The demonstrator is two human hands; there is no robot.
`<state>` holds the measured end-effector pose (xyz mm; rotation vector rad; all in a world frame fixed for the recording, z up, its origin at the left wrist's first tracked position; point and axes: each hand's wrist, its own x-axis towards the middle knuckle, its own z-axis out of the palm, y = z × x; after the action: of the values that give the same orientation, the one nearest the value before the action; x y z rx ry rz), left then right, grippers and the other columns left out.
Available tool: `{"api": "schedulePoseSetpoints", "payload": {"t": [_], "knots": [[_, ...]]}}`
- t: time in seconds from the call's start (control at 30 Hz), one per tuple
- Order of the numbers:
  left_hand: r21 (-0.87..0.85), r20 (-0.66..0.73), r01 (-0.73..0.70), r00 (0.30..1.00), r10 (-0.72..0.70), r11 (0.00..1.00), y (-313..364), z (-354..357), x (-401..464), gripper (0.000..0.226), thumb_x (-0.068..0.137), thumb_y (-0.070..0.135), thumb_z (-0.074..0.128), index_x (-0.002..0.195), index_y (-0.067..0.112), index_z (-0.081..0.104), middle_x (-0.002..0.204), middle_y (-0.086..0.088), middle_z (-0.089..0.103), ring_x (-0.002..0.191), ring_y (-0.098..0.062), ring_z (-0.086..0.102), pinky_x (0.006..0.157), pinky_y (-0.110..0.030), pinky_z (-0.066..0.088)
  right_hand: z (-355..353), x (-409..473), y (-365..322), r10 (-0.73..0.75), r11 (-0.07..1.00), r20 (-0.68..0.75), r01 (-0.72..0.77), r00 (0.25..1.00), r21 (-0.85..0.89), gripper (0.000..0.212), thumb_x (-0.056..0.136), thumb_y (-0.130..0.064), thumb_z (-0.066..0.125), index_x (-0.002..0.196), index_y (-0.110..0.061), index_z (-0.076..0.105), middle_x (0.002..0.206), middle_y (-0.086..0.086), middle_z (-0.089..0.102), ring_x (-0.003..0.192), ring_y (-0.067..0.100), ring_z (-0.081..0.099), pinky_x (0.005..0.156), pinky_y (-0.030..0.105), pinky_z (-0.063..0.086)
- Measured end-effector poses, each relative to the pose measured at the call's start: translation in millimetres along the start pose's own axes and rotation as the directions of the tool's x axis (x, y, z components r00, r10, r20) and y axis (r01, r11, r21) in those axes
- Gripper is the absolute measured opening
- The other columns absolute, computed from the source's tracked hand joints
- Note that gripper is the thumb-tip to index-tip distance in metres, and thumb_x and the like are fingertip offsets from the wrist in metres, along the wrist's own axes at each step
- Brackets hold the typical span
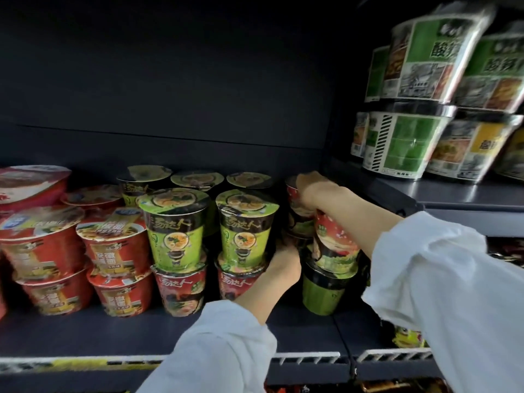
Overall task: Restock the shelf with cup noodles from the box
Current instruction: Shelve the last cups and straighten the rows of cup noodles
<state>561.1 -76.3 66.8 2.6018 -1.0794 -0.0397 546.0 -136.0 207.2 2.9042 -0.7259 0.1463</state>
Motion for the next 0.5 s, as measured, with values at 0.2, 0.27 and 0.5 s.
{"api": "schedulePoseSetpoints", "payload": {"t": [0.2, 0.27, 0.5], "knots": [[-0.173, -0.026, 0.056, 0.998, -0.061, 0.983, 4, -1, 32, 0.055, 0.102, 0.013, 0.026, 0.150, 0.007, 0.001, 0.158, -0.011, 0.004, 0.145, -0.023, 0.012, 0.117, -0.029, 0.012, 0, 12, 8, 0.026, 1.000, -0.030, -0.025, 0.999, 0.008, 0.037, 0.090, 0.007, 0.042, 0.125, 0.002, 0.050, 0.129, 0.021, 0.050, 0.117, 0.038, 0.052, 0.089, 0.037, 0.046], [-0.333, 0.018, 0.180, 0.983, -0.185, 0.926, 8, -2, 36, 0.046, 0.103, 0.008, 0.017, 0.149, 0.003, 0.012, 0.155, -0.015, 0.018, 0.141, -0.026, 0.023, 0.113, -0.029, 0.018, -2, 14, 9, 0.008, 1.000, -0.054, -0.008, 0.999, 0.002, 0.036, 0.091, 0.007, 0.040, 0.125, 0.001, 0.049, 0.129, 0.021, 0.047, 0.118, 0.039, 0.050, 0.088, 0.038, 0.045], [-0.414, -0.106, 0.154, 0.971, -0.215, 0.897, 14, -19, 34, 0.040, 0.098, 0.001, 0.029, 0.136, -0.011, 0.038, 0.142, -0.030, 0.035, 0.126, -0.040, 0.043, 0.096, -0.043, 0.041, 1, 20, 13, -0.023, 0.999, -0.077, 0.026, 0.997, 0.028, 0.031, 0.089, 0.006, 0.044, 0.120, 0.002, 0.051, 0.123, 0.021, 0.051, 0.111, 0.037, 0.055, 0.081, 0.034, 0.045]]}}
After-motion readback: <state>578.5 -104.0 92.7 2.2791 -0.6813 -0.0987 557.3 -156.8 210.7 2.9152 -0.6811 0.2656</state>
